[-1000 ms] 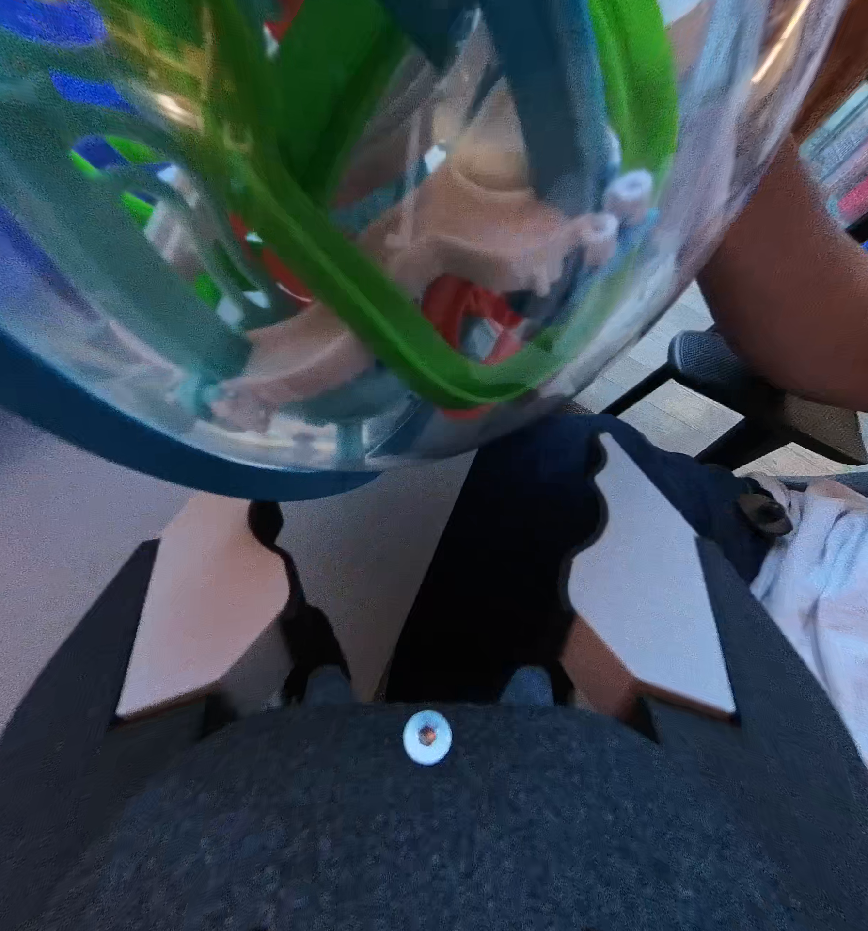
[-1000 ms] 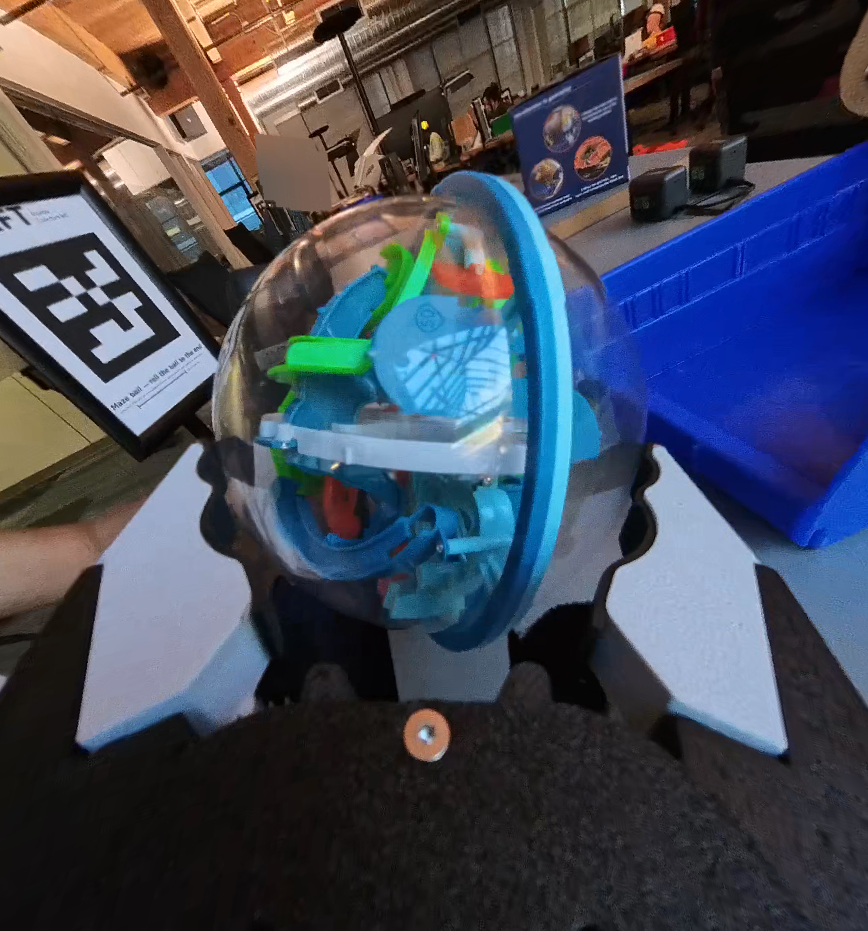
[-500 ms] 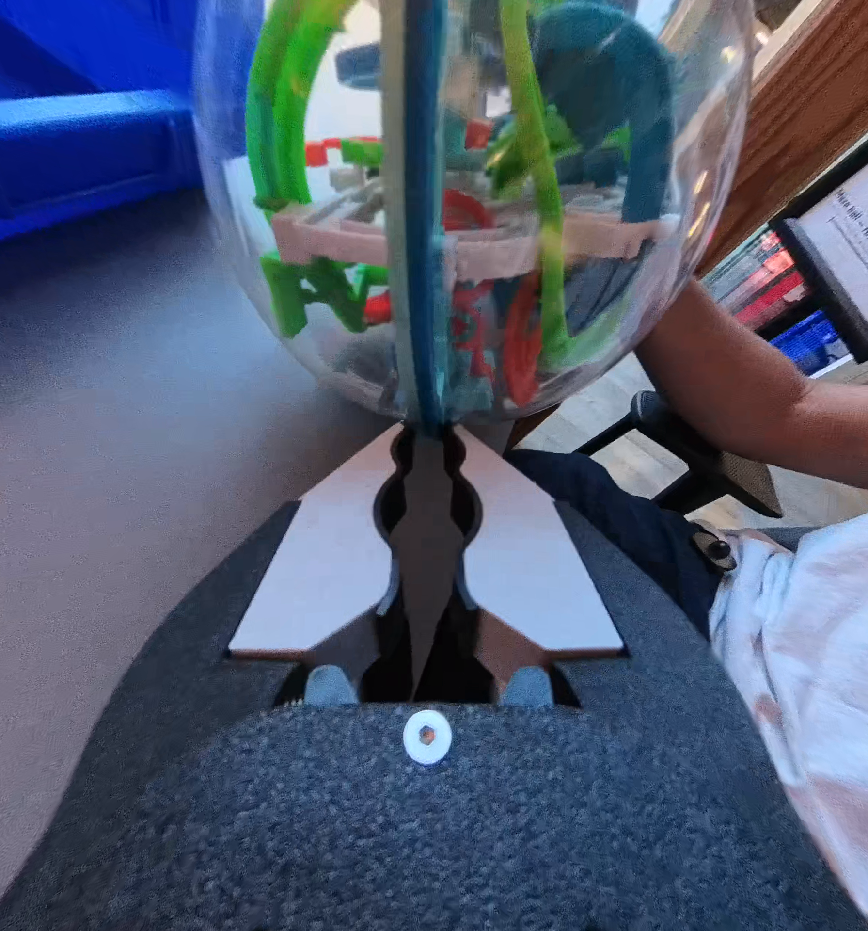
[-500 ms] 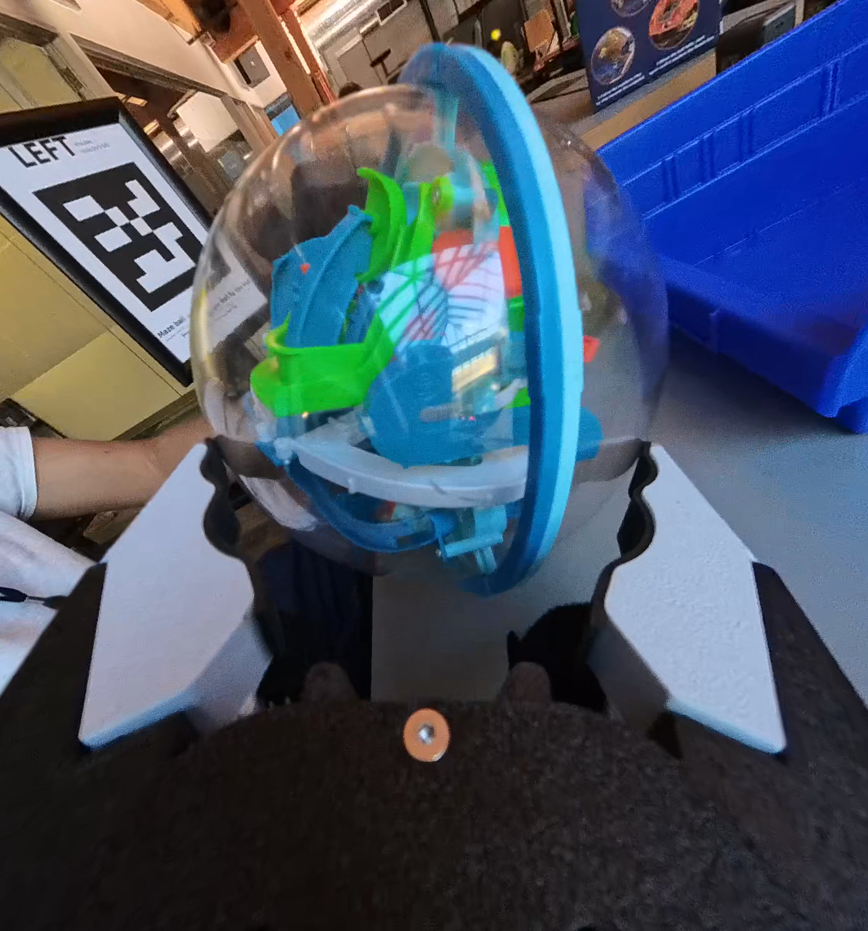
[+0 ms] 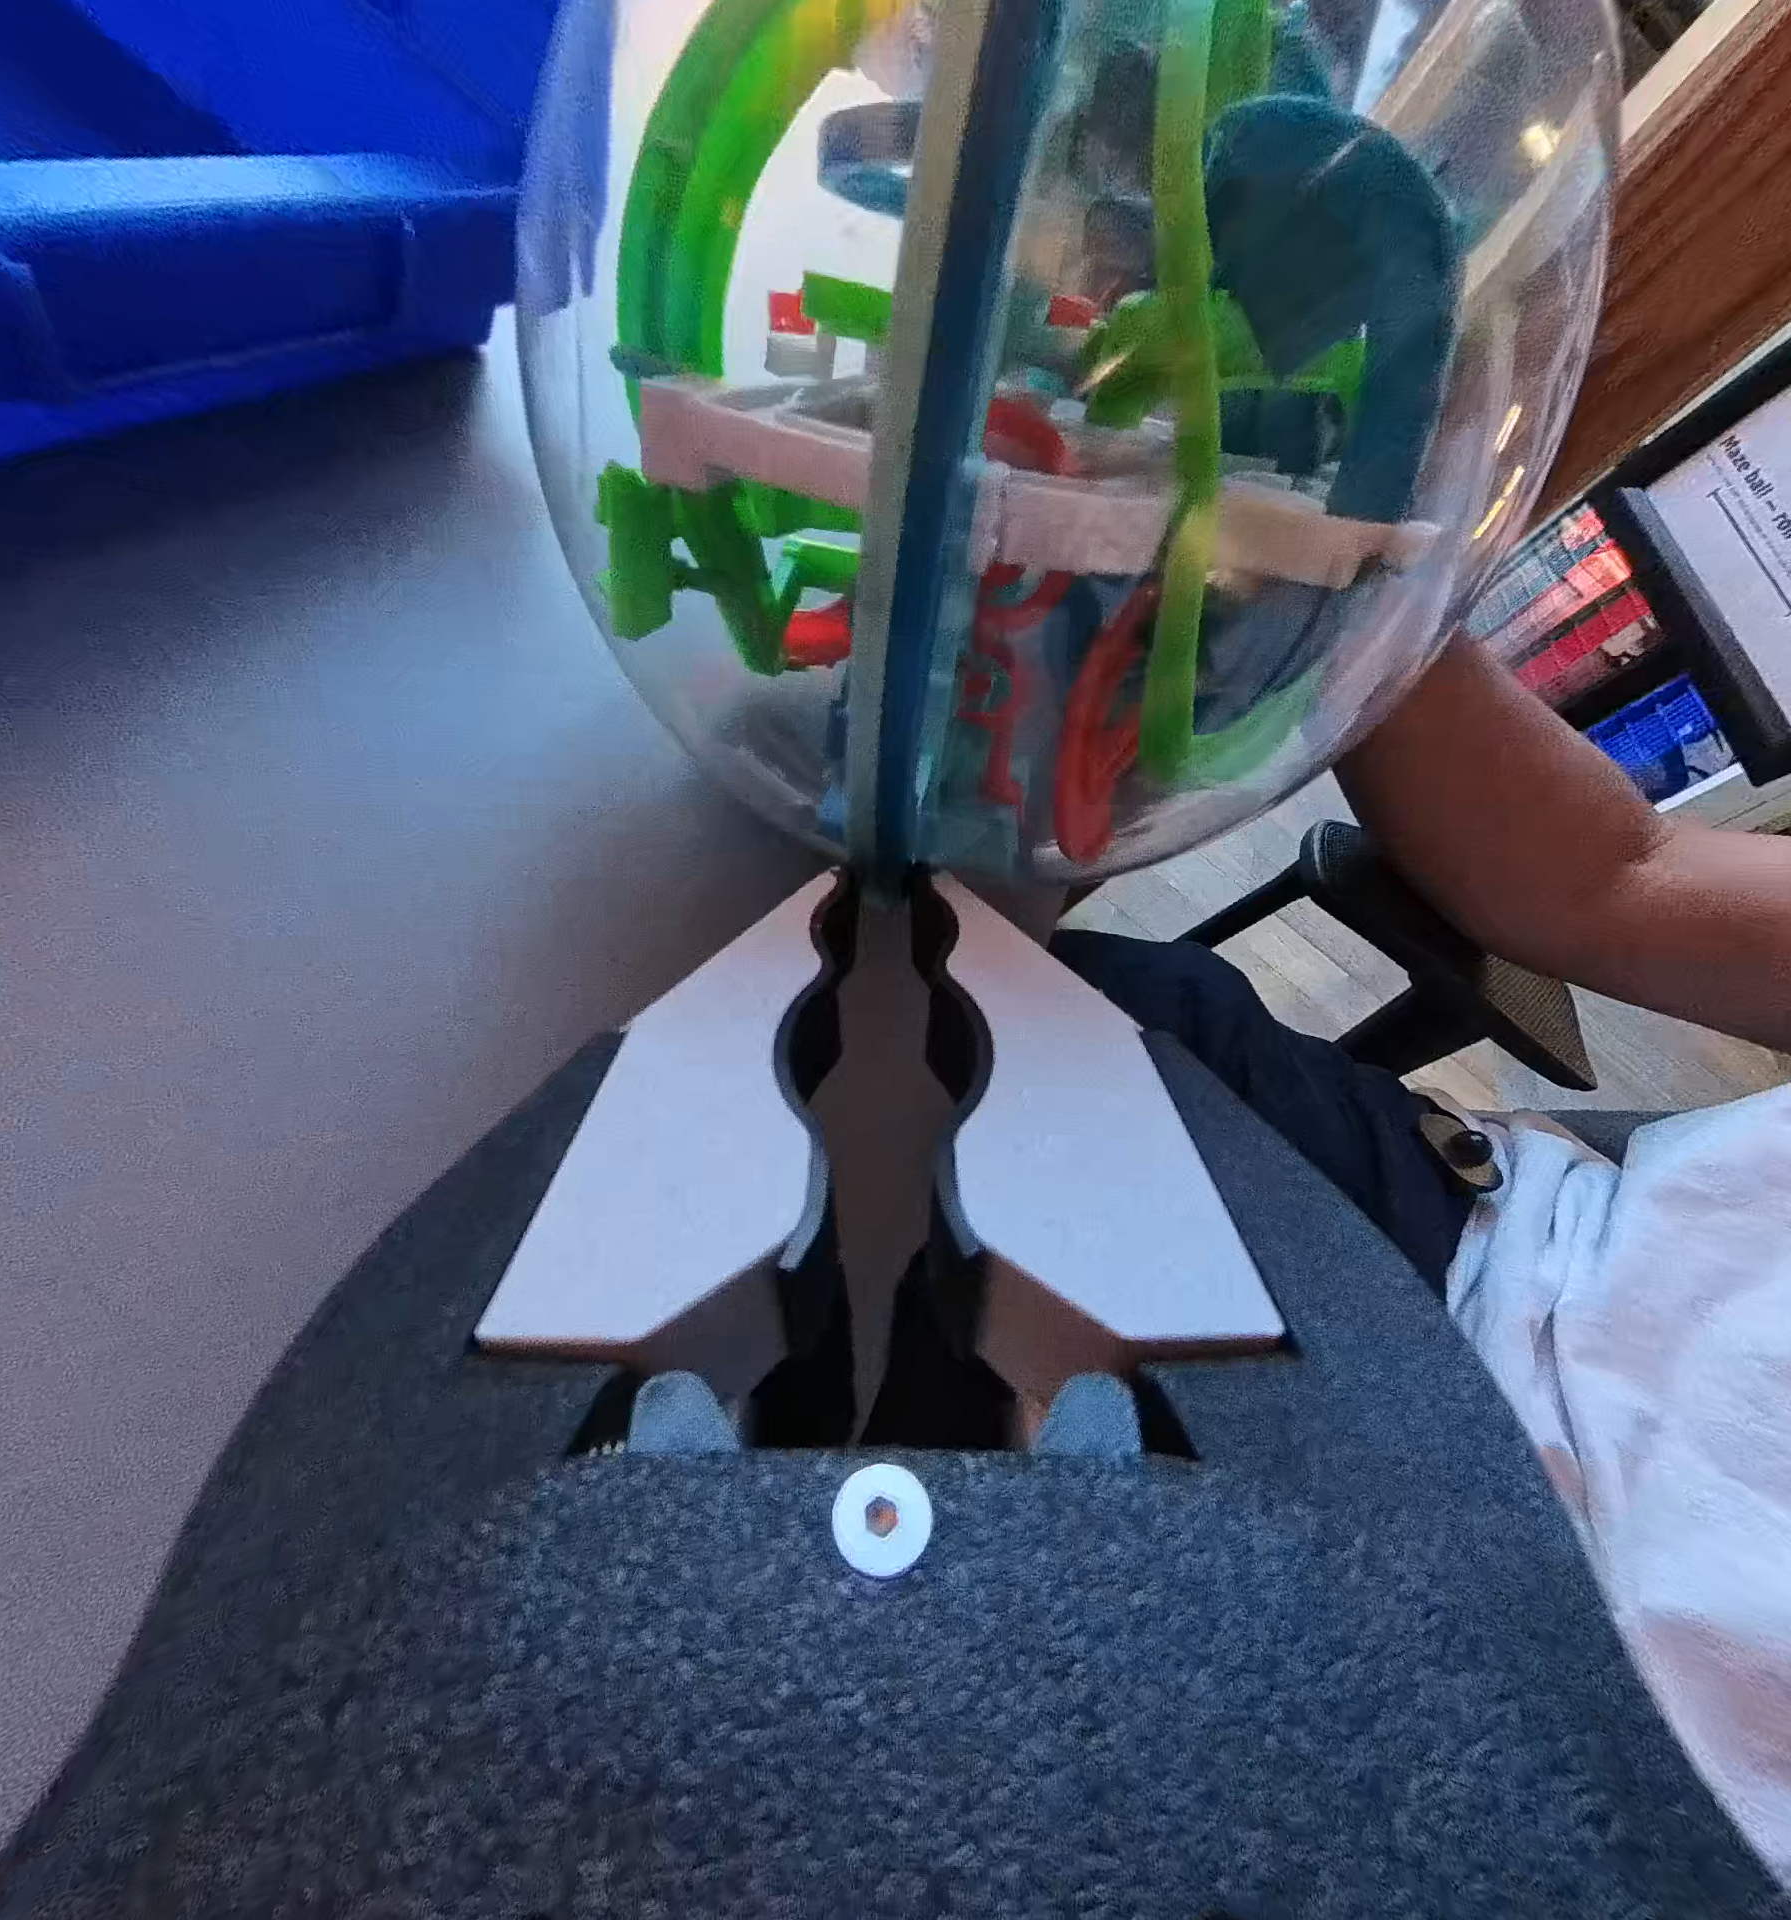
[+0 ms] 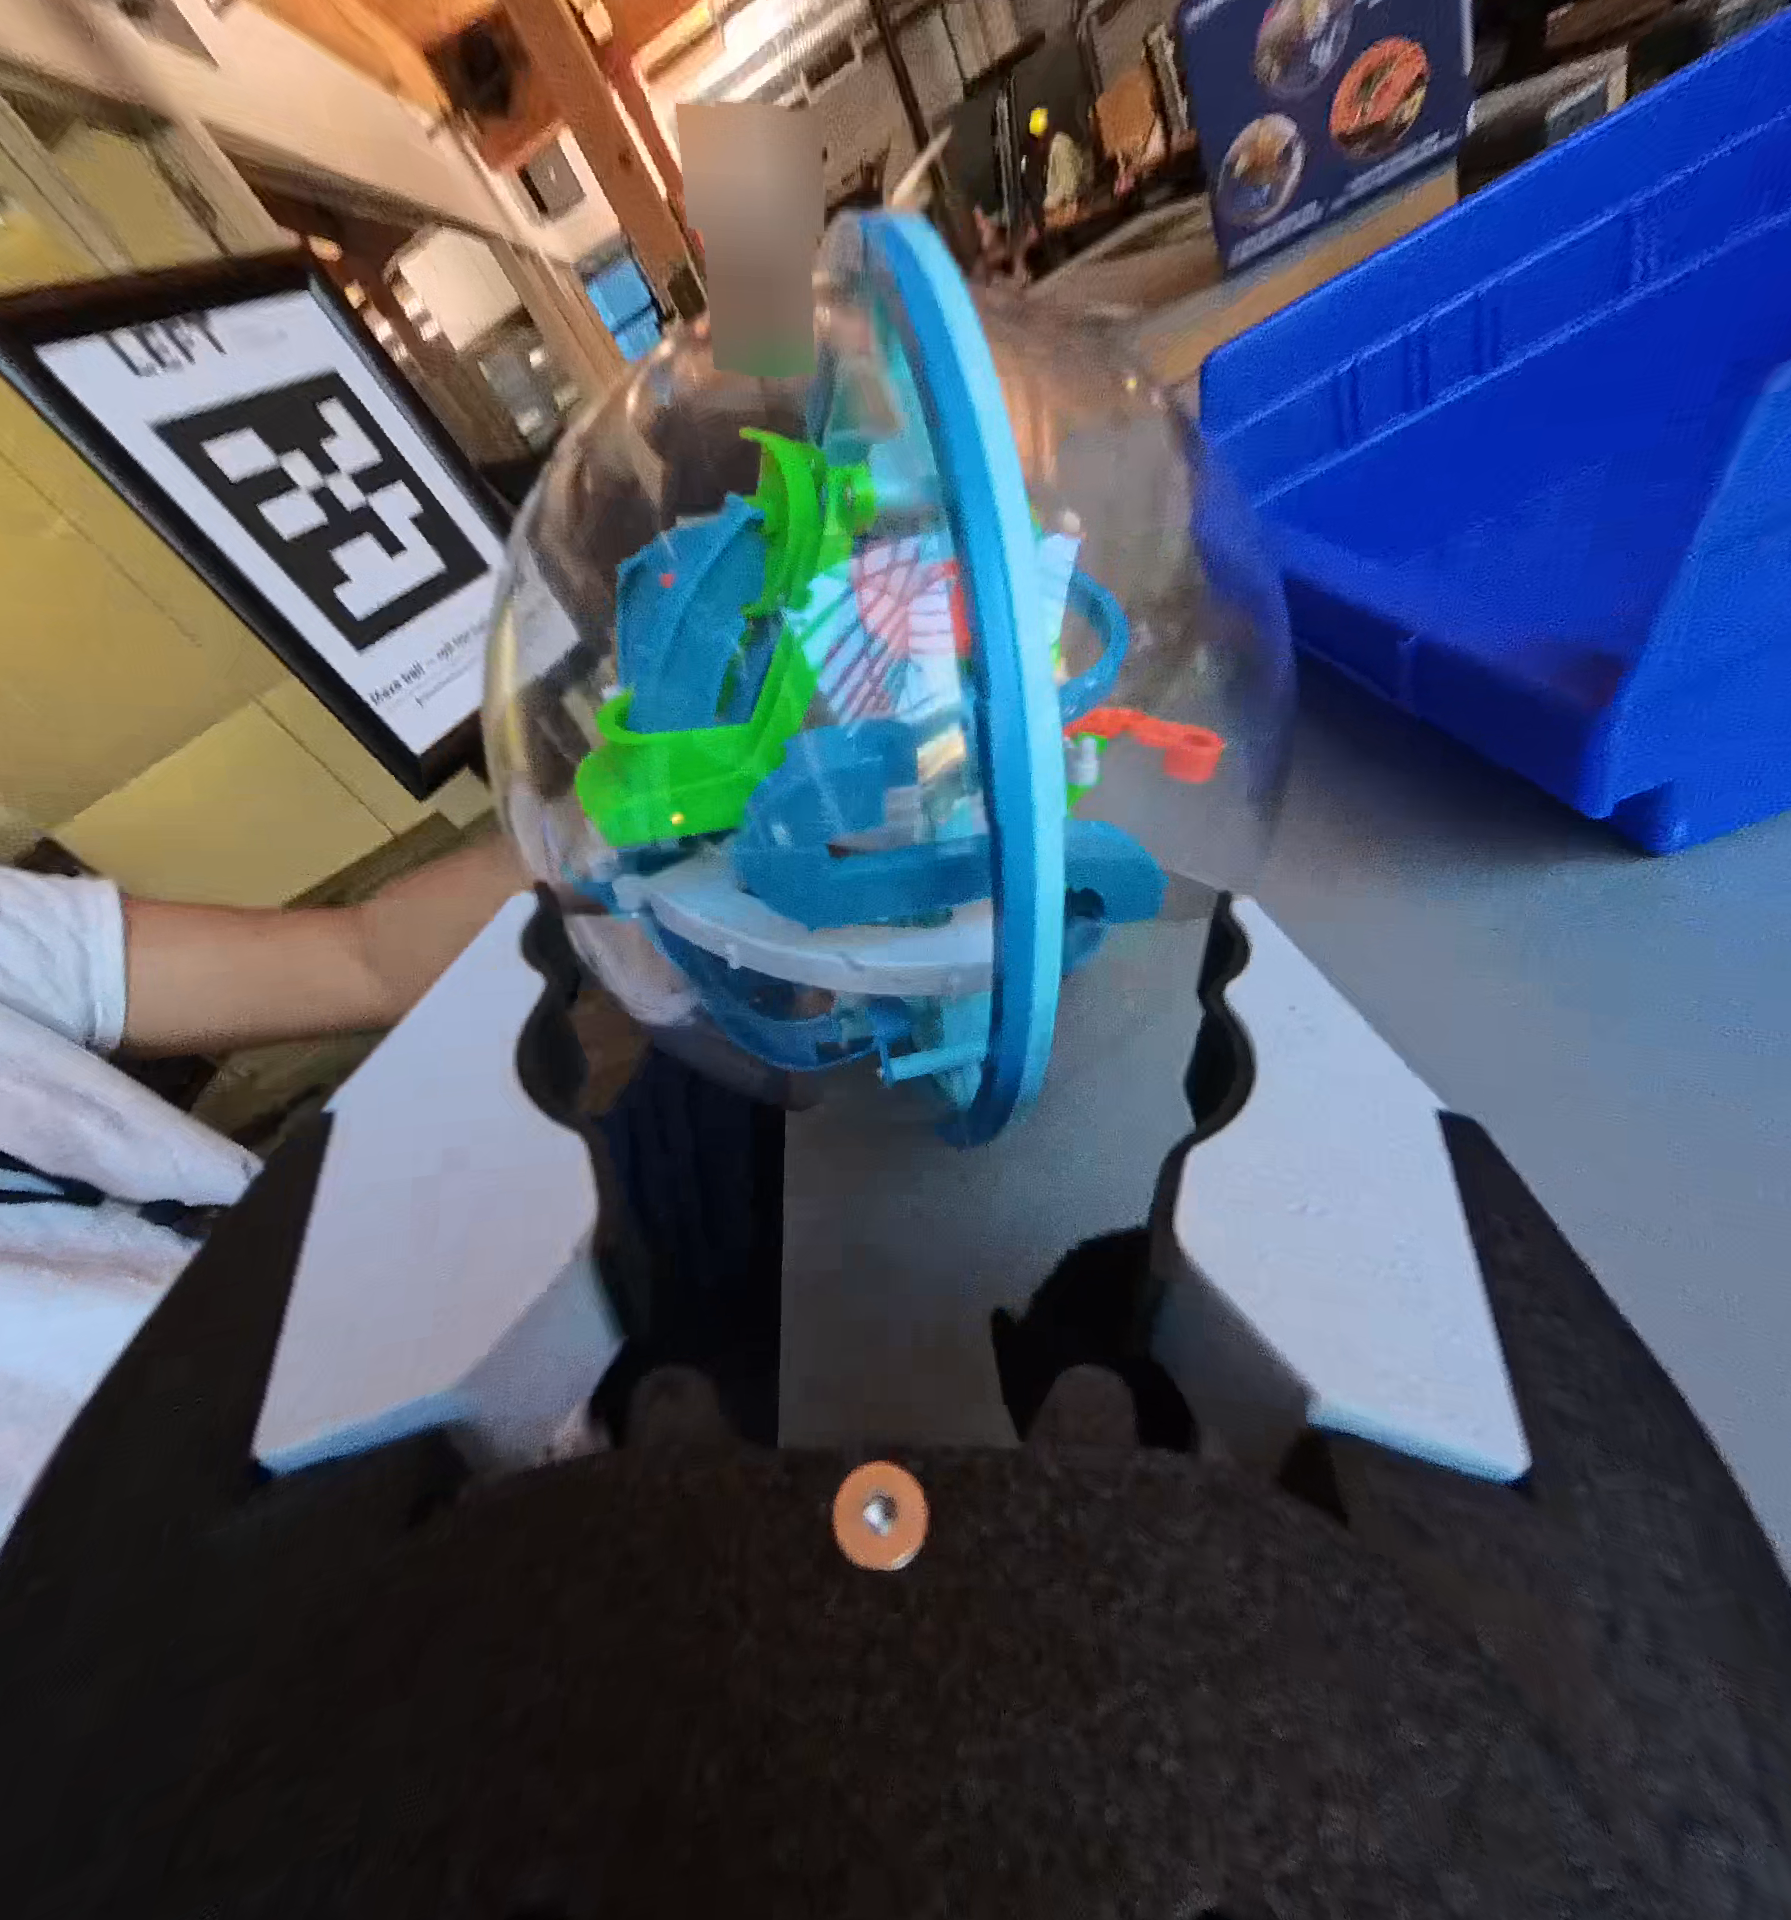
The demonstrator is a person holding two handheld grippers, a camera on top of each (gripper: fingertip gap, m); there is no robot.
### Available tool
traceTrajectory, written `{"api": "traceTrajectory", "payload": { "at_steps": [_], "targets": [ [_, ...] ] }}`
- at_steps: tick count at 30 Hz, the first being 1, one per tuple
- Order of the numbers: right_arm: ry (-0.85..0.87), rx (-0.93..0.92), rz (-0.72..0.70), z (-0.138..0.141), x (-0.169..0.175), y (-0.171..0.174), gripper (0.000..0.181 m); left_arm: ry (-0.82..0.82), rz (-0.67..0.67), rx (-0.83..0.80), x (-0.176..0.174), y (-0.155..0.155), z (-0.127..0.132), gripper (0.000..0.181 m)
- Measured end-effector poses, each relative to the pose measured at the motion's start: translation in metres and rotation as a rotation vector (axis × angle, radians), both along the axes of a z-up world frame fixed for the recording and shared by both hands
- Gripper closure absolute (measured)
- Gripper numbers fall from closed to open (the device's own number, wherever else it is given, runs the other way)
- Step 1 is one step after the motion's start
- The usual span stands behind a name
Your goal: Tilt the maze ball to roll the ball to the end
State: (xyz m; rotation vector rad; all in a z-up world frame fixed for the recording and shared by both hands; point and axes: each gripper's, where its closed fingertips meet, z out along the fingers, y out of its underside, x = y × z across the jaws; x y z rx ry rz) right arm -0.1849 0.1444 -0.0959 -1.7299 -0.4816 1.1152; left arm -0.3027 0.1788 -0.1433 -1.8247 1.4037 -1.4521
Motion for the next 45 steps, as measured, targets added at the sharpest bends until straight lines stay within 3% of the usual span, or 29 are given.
{"api": "traceTrajectory", "payload": {
  "at_steps": [4, 10, 12, 13, 14, 20, 27, 35, 37, 43, 45],
  "targets": [
    [0.135, -0.038, -0.02, 0.006, 0.019, 0.005, 0.099, -0.019, -0.009, -0.01, -0.001, -0.001, 0.003, 0.173],
    [0.207, -0.014, -0.036, 0.012, 0.022, 0.012, 0.116, 0.01, -0.017, -0.025, -0.002, -0.001, -0.001, 0.173],
    [0.244, -0.055, -0.011, 0.013, 0.025, 0.01, 0.144, 0.043, 0.0, -0.032, -0.003, 0.003, -0.006, 0.172],
    [0.25, -0.095, -0.01, 0.011, 0.028, 0.01, 0.169, 0.057, 0.003, -0.026, -0.003, 0.004, -0.008, 0.172],
    [0.245, -0.087, -0.013, 0.011, 0.029, 0.01, 0.173, 0.063, -0.015, -0.014, -0.003, 0.001, -0.009, 0.171],
    [0.209, -0.019, -0.011, 0.015, 0.028, 0.004, 0.174, 0.062, -0.033, 0.023, -0.003, -0.003, -0.009, 0.166],
    [0.236, -0.034, 0.023, 0.017, 0.03, 0.001, 0.174, -0.213, -0.023, -0.03, -0.014, 0.015, 0.035, 0.148],
    [0.218, -0.016, 0.013, 0.016, 0.03, 0.0, 0.174, -0.222, -0.032, -0.057, -0.01, 0.021, 0.037, 0.152],
    [0.204, 0.002, 0.03, 0.017, 0.028, -0.002, 0.174, -0.199, -0.041, -0.047, -0.011, 0.02, 0.034, 0.174],
    [0.187, 0.029, 0.013, 0.017, 0.03, -0.001, 0.174, -0.193, -0.041, -0.03, -0.009, 0.02, 0.034, 0.173],
    [0.113, 0.117, 0.001, 0.019, 0.028, -0.004, 0.174, -0.19, -0.022, 0.05, -0.01, 0.021, 0.035, 0.173]
  ]
}}
